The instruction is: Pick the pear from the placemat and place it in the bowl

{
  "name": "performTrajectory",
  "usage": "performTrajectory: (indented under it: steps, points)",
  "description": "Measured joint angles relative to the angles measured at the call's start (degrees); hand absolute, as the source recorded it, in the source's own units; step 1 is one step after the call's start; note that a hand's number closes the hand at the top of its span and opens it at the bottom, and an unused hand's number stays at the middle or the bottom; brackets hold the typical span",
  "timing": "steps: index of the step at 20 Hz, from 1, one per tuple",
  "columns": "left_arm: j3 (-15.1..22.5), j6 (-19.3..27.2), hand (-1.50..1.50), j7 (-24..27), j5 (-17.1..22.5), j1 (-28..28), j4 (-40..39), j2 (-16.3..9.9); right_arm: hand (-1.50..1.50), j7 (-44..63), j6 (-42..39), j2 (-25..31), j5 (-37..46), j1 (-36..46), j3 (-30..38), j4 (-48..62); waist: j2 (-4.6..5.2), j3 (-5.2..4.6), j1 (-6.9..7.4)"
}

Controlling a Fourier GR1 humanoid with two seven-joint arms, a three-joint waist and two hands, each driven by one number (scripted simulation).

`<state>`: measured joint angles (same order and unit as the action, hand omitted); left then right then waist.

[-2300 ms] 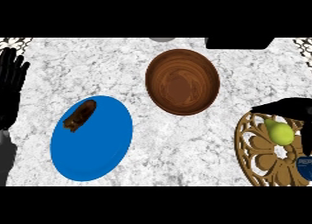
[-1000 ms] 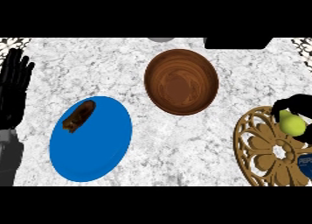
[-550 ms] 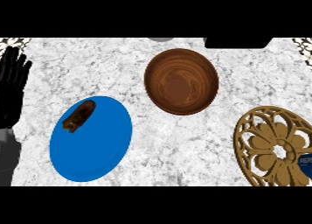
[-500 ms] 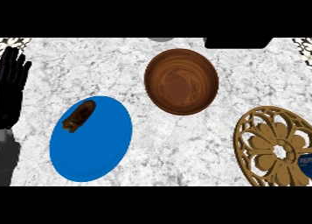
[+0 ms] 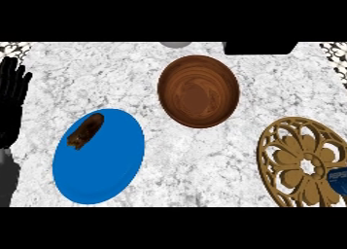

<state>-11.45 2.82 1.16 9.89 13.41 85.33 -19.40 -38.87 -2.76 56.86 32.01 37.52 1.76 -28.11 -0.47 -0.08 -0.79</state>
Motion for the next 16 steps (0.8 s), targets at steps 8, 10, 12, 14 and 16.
performTrajectory:
  steps: [8, 10, 12, 14, 16]
  points:
    - [-0.93, -0.14, 0.00, -1.36, 0.20, -0.35, 0.78, -0.86, 1.50, 6.29, -14.16, -2.45, -10.41, 2.70, 4.03, -14.97, -0.45, -0.11, -0.75]
    - [-0.96, -0.08, 0.00, -1.08, 0.12, -0.62, 0.72, -0.59, 1.50, 10.37, -17.75, -3.10, -12.94, 3.76, 4.75, -19.25, -0.39, -0.11, -0.71]
    - [-0.89, -0.08, 0.00, -1.06, 0.10, -0.69, 0.74, -0.35, 1.50, 15.70, -20.05, -5.17, -15.11, 4.34, 4.73, -24.32, -0.43, -0.12, -0.77]
    - [-0.98, -0.22, 0.00, -0.14, -0.11, -0.89, 0.18, -0.19, 1.50, 21.13, -22.30, -6.59, -17.64, 3.82, 5.18, -29.86, -0.37, -0.10, -0.89]
    - [-0.55, 0.41, 0.00, -1.39, -0.40, -0.31, 0.98, 0.11, 1.50, 27.48, -23.48, -8.77, -19.49, 4.38, 4.92, -34.95, -0.34, -0.08, -0.71]
